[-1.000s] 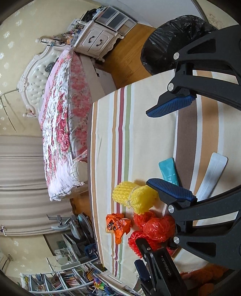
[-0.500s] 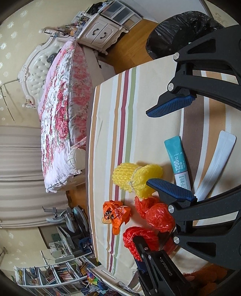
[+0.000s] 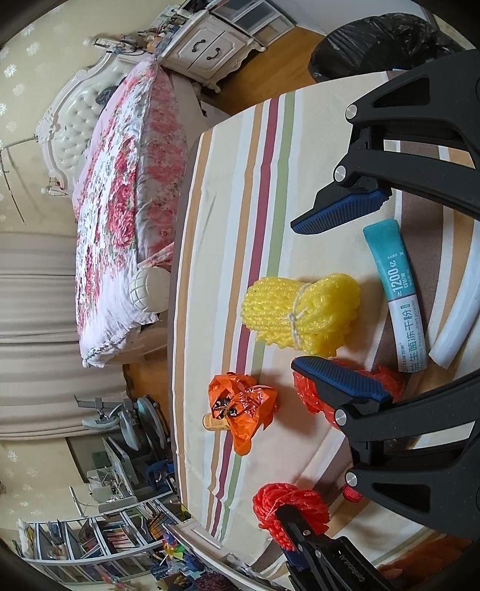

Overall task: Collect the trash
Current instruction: 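Grasp the orange mesh net with the left tool while the right tool grasps the yellow mesh net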

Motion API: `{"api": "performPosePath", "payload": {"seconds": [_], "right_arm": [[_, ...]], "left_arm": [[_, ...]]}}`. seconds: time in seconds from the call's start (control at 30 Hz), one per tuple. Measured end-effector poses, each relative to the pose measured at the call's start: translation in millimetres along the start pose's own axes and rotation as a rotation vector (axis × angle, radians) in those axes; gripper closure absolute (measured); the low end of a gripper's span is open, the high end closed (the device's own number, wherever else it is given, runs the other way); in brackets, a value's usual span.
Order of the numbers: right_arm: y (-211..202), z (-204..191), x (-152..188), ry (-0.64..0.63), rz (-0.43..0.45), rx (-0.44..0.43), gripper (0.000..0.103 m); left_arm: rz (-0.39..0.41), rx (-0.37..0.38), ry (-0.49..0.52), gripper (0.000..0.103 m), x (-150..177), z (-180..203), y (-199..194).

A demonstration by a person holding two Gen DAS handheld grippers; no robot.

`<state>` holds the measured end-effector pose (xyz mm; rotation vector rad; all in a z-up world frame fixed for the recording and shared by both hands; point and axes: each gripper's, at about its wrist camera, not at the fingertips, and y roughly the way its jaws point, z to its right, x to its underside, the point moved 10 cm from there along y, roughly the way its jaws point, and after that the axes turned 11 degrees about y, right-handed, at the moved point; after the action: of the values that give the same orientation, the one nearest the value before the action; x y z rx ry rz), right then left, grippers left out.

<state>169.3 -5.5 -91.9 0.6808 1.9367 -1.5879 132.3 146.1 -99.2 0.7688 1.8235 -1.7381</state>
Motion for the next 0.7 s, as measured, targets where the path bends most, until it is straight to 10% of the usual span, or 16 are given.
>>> {"api": "performPosePath", "payload": {"seconds": [0.3,0.7], "right_arm": [[2.9,-7.7,9.8,-0.003,-0.042,-0.038,0.065],[-40.0,25.5,5.0,0.045,0.039,-0.001,0.067]], "left_arm": [[0.006,-0.003,0.007,0.064,7.1,2.7,-3.3],[0.068,0.041,0.026,0.065,-2.0,28.5,-27.8]]}}
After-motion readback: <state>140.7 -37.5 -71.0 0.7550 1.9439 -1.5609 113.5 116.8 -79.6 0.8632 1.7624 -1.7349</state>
